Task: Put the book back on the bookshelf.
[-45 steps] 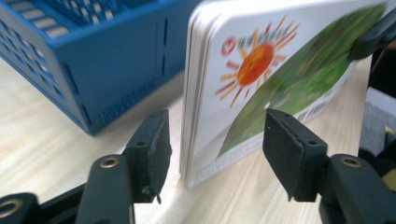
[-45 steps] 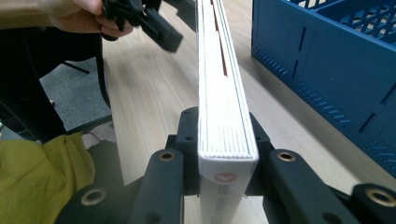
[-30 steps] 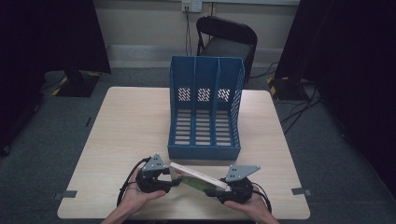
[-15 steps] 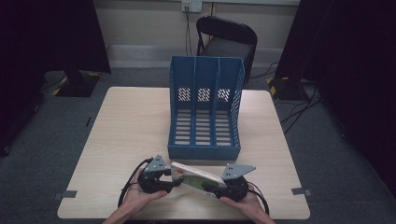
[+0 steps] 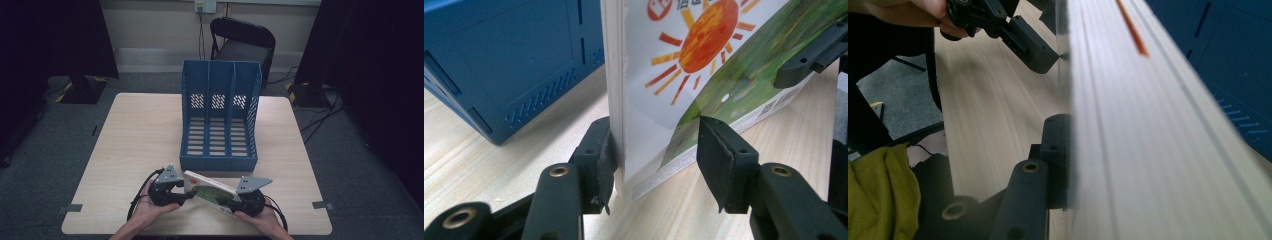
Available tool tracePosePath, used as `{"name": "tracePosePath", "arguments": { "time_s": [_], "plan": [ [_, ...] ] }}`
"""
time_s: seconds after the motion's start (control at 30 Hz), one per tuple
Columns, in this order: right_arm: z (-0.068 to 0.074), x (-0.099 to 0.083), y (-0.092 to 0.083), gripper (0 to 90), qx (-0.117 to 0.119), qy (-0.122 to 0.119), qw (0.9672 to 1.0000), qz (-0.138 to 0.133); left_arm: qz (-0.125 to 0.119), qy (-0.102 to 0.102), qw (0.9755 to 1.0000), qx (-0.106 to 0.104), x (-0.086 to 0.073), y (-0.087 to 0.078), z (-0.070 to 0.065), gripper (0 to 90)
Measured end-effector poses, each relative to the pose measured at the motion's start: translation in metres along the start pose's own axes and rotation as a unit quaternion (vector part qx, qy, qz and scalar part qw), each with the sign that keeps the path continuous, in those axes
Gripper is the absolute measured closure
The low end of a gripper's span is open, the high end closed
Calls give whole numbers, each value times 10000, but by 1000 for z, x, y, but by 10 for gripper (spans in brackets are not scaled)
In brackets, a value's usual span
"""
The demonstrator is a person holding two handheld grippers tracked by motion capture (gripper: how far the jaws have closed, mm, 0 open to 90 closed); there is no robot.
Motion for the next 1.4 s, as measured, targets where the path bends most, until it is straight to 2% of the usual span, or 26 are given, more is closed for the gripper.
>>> {"name": "tracePosePath", "arguments": {
  "time_s": [0.13, 0.2, 0.23, 0.3, 0.37, 0.43, 0.5, 0.6, 0.63, 0.7, 0.77, 0.83, 0.93, 1.0, 1.13, 1.2, 1.33, 1.4],
  "plan": [
    [1, 1, 0, 764, 7, -30, 10000, 19, -5, -11, 10000, -14, 1, -3, 2, 497],
    [1, 2, 0, 764, -107, -43, 9999, 33, -49, -134, 9999, 42, 2, -6, 6, 473],
    [1, 2, -1, 764, -90, -10, 10000, 39, -59, -176, 9998, 52, 2, -8, 9, 464],
    [-2, 2, -2, 765, -166, 28, 9999, 39, -29, -199, 9996, 189, 1, -12, 14, 438],
    [-4, 1, -3, 765, -224, 75, 9997, 33, -45, -369, 9988, 306, 0, -15, 19, 437],
    [-5, 1, -5, 765, -215, 92, 9997, 15, 21, -470, 9975, 522, -2, -17, 27, 426],
    [-5, 2, -5, 765, -215, 98, 9997, 11, 128, -543, 9967, 587, -6, -16, 33, 402],
    [-5, 2, -5, 766, -189, 89, 9998, 7, 353, -518, 9957, 679, -12, -12, 40, 379],
    [-5, 2, -6, 766, -168, 78, 9998, 12, 435, -491, 9948, 781, -14, -12, 42, 371],
    [-5, 3, -7, 766, -166, 103, 9998, -3, 474, -490, 9941, 842, -17, -11, 45, 343],
    [-5, 3, -8, 766, -178, 86, 9998, -6, 466, -487, 9926, 1007, -18, -11, 49, 327],
    [-5, 3, -8, 766, -178, 92, 9998, -4, 475, -546, 9915, 1080, -19, -11, 53, 314],
    [-5, 3, -8, 766, -188, 102, 9998, 2, 610, -627, 9879, 1278, -23, -11, 59, 304],
    [-5, 4, -9, 766, -193, 96, 9998, -21, 762, -685, 9864, 1283, -27, -11, 63, 287],
    [-6, 5, -11, 767, -179, 108, 9998, -18, 740, -815, 9823, 1515, -29, -11, 72, 257],
    [-5, 6, -11, 766, -184, 106, 9998, -19, 698, -768, 9807, 1657, -29, -11, 76, 256],
    [-5, 7, -14, 766, -140, 110, 9998, -44, 691, -700, 9792, 1773, -31, -12, 81, 244],
    [-5, 9, -16, 767, -156, 122, 9998, -55, 586, -644, 9809, 1737, -32, -11, 83, 203]
  ]
}}
Point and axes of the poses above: each handheld gripper's, and its own axes: y roughly forward along the jaws, x roughly out of its top, z roughly to its left, the point moved 5 cm from there along y, roughly forward along the jaws, and after that the axes turned 5 degrees about -y, right-handed, at the moved point
